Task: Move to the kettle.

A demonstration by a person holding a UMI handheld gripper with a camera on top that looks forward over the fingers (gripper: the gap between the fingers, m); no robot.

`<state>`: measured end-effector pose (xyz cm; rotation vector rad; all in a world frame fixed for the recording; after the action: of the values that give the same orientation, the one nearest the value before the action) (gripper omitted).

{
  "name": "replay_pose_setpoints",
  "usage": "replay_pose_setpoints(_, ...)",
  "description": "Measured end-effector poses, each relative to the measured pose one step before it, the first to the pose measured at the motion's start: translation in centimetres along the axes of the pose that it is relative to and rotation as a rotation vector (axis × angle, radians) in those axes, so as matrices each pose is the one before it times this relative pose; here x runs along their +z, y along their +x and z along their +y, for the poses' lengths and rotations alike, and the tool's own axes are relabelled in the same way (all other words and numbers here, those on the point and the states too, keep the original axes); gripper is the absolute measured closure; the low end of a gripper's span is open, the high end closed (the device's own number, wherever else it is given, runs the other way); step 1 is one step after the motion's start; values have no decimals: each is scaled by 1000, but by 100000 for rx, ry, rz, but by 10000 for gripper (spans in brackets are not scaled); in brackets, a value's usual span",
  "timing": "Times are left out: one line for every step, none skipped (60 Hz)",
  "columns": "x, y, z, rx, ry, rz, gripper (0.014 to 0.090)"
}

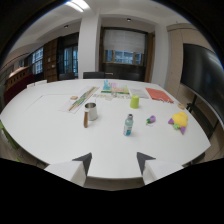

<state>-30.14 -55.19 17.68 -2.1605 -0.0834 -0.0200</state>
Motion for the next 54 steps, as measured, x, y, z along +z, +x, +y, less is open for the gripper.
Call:
replay_pose_setpoints(363, -777, -168, -249, 374, -616, 186)
replay_pose_setpoints(315, -751, -214, -279, 189, -575, 189)
replay_pose_setpoints(372, -718, -174, -321, 165, -568, 187)
replay_pose_setpoints(427, -670, -182, -328, 105, -496, 189)
replay_pose_setpoints(426, -629, -197, -258, 99, -457, 188)
replay_pose_setpoints(469, -585, -196, -172, 130, -375, 187)
replay_pose_setpoints(478, -614, -278, -128, 129, -346, 188)
replay_pose_setpoints(501, -520, -198, -174, 128, -221, 188)
replay_pose_setpoints(537, -514, -238, -154, 153, -168, 186)
replay_pose_setpoints(557, -498, -258, -89, 199, -209, 191)
replay_pose_setpoints(605, -478, -303, -79, 313, -204, 191)
replay_pose_setpoints(589, -456, -290, -40, 308, -191, 190)
replay_pose_setpoints(650, -403, -276, -44, 283, -159, 191)
replay_pose_setpoints(678, -394, -263, -51, 203, -119, 191)
replay_pose_setpoints(592, -311, -279, -100, 162, -183, 189)
replay_pose_setpoints(814, -398, -238, -80, 252, -16, 190)
replay_pose_setpoints(642, -267, -288, -68, 147, -167, 190)
replay_pose_setpoints(799, -307, -290, -40, 243, -75, 190)
replay_pose_setpoints(803, -278, -287, -2, 222, -17, 190)
replay_pose_setpoints(834, -300, -287, 64, 175, 9, 190)
replay_pose_setpoints(833, -282, -271, -34, 156, -12, 189)
replay_pose_setpoints(1049, -249, -323, -22, 246, -51, 191)
replay_pose_setpoints(899, -273, -257, -45, 105, 15, 191)
replay_pose_setpoints(916, -265, -252, -41, 22, 77, 190)
replay_pose_setpoints(822, -134, -191, -24, -76, 153, 190)
replay_pose_setpoints(936, -206, -202, 25, -50, 147, 190)
replay_pose_setpoints(899, -217, -225, 30, -103, 97, 190)
replay_pose_setpoints(908, -156, -222, 59, -135, 97, 190)
replay_pose_setpoints(884, -144, -220, 92, -239, 178, 192)
replay_pose_setpoints(925, -125, -215, 174, -304, 224, 190)
replay_pose_setpoints(825, -127, -187, 252, -408, 191, 191)
replay_pose_setpoints(834, -144, -179, 348, -400, 97, 192)
replay_pose_setpoints(847, -174, -171, 411, -359, 7, 190)
replay_pose_setpoints(780, -150, -45, 464, -370, -104, 191)
replay_pose_setpoints(720, -121, -94, 425, -475, 135, 192)
replay_pose_setpoints(744, -108, -68, 490, -598, 257, 193)
replay_pose_setpoints(706, 31, -56, 485, -700, 355, 193)
replay_pose_setpoints(688, 23, -42, 457, -687, 419, 192)
replay_pose_setpoints(616, 27, -17, 435, -662, 412, 191)
replay_pose_setpoints(572, 37, -16, 348, -653, 413, 190)
replay_pose_setpoints(560, 38, -24, 272, -631, 378, 190)
replay_pose_setpoints(491, 7, 15, 190, -625, 344, 191)
replay_pose_setpoints(356, 157, -78, 125, -793, 91, 191)
replay_pose_setpoints(511, -43, 100, 51, -420, 436, 191)
replay_pose_setpoints(361, 61, 37, -3, -516, 248, 190)
replay_pose_setpoints(324, 39, 38, -35, -494, 206, 191)
replay_pose_setpoints(291, 18, 35, -77, -497, 124, 193)
replay_pose_setpoints(269, 8, 42, -121, -515, 116, 190)
replay_pose_setpoints(210, 13, 56, -163, -495, 87, 191)
replay_pose_setpoints(169, 1, 29, -42, -541, -6, 192)
replay_pose_setpoints(160, -35, 47, 39, -486, 106, 190)
replay_pose_setpoints(134, -12, 54, 41, -399, 41, 189)
replay_pose_setpoints(131, -23, 74, 63, -340, 29, 191)
replay_pose_setpoints(98, -43, 58, 162, -369, -5, 190)
